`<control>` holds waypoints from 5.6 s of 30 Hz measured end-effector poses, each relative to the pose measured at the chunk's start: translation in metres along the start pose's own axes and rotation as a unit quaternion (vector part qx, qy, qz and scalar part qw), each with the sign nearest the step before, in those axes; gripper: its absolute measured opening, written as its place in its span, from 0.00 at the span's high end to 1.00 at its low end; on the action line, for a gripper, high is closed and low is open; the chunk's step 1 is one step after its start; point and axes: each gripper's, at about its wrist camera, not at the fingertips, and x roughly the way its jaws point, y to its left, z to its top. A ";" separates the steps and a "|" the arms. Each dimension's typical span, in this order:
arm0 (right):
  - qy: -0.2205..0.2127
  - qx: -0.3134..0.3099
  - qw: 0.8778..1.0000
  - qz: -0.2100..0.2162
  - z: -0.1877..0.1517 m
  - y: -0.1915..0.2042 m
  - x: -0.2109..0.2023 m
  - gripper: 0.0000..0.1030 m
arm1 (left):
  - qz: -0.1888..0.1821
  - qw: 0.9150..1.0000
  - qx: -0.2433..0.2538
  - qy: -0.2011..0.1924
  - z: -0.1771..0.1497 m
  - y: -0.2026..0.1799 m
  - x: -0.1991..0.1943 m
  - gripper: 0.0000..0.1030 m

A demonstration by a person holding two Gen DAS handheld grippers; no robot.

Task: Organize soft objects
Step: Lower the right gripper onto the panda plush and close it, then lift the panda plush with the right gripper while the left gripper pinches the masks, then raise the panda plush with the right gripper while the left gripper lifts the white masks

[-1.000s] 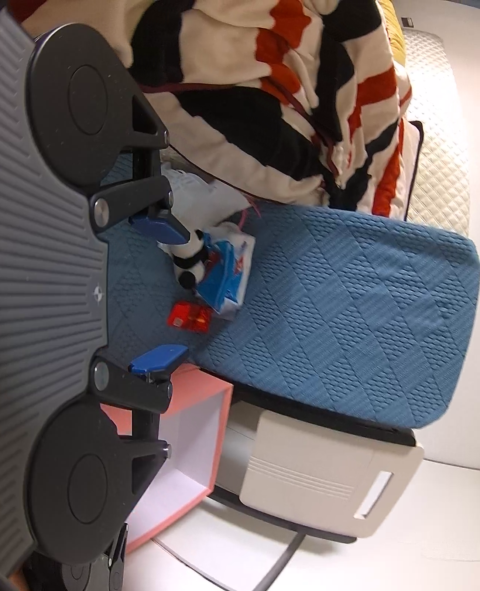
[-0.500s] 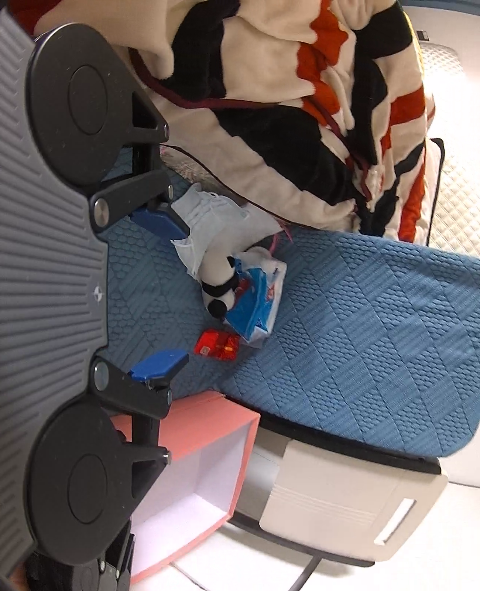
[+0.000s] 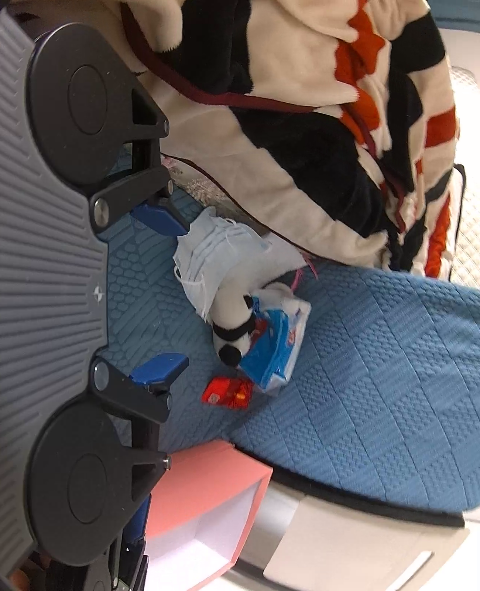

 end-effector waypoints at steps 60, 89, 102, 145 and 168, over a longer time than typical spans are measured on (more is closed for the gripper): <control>0.073 -0.068 0.993 0.062 0.098 0.014 0.195 0.73 | 0.067 0.994 -0.067 0.061 -0.005 0.027 0.134 0.92; 0.058 -0.037 0.998 -0.001 0.049 0.000 0.088 0.73 | -0.011 0.998 -0.033 0.057 -0.014 0.030 0.046 0.95; 0.053 -0.048 0.997 -0.020 0.020 -0.003 0.045 0.73 | -0.028 0.997 -0.031 0.072 -0.031 0.031 0.020 0.95; 0.116 0.250 0.961 0.035 -0.016 -0.017 0.041 0.48 | 0.012 0.977 -0.170 0.127 -0.051 0.039 0.057 0.30; 0.115 0.288 0.951 -0.010 -0.019 -0.016 0.064 0.38 | 0.001 0.991 -0.070 0.112 -0.052 0.031 0.084 0.30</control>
